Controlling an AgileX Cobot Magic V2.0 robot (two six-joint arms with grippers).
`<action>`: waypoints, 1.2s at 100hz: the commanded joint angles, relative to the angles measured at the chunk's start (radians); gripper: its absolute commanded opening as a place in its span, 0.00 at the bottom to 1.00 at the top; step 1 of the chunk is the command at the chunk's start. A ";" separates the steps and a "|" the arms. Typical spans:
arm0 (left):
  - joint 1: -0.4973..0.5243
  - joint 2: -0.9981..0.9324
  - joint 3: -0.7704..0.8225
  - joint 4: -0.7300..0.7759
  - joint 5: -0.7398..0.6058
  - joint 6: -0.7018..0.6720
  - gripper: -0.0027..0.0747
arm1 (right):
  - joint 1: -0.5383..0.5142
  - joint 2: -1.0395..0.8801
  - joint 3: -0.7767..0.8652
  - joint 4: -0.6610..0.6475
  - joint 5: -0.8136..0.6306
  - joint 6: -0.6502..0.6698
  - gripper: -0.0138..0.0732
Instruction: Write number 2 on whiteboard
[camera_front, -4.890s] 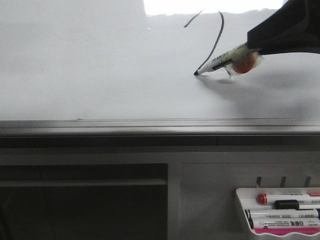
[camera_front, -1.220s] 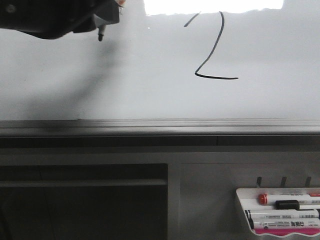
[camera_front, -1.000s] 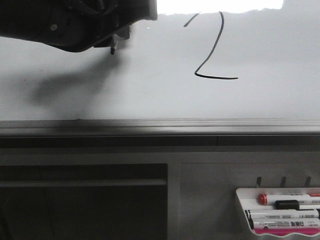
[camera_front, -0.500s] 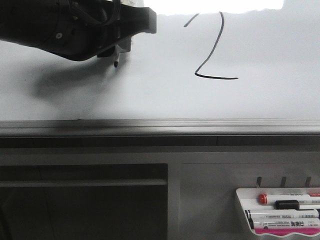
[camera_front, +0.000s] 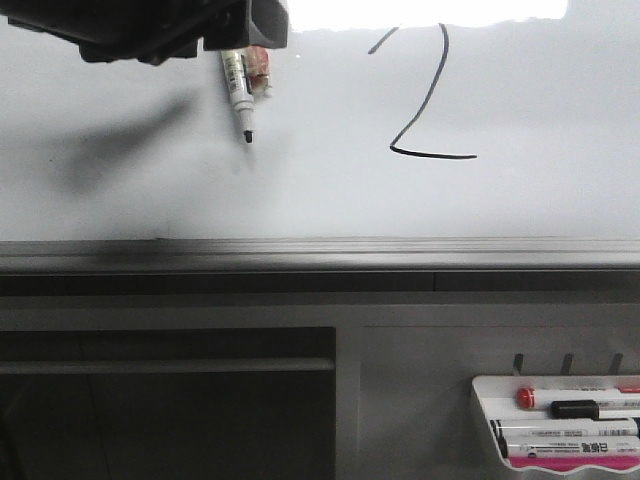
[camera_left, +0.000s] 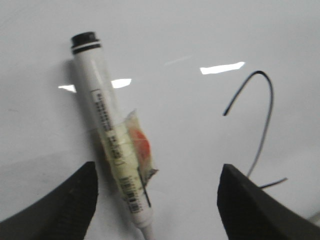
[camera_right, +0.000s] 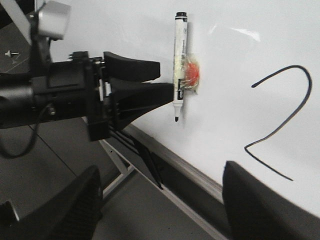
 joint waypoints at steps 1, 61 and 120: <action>-0.004 -0.098 -0.015 0.017 0.029 0.084 0.64 | -0.004 -0.027 -0.030 0.039 -0.074 -0.002 0.68; -0.004 -0.711 0.217 0.096 0.245 0.238 0.01 | -0.004 -0.500 0.323 0.039 -0.453 -0.066 0.08; -0.004 -1.179 0.531 -0.023 0.170 0.234 0.01 | -0.004 -0.873 0.607 0.052 -0.471 -0.064 0.08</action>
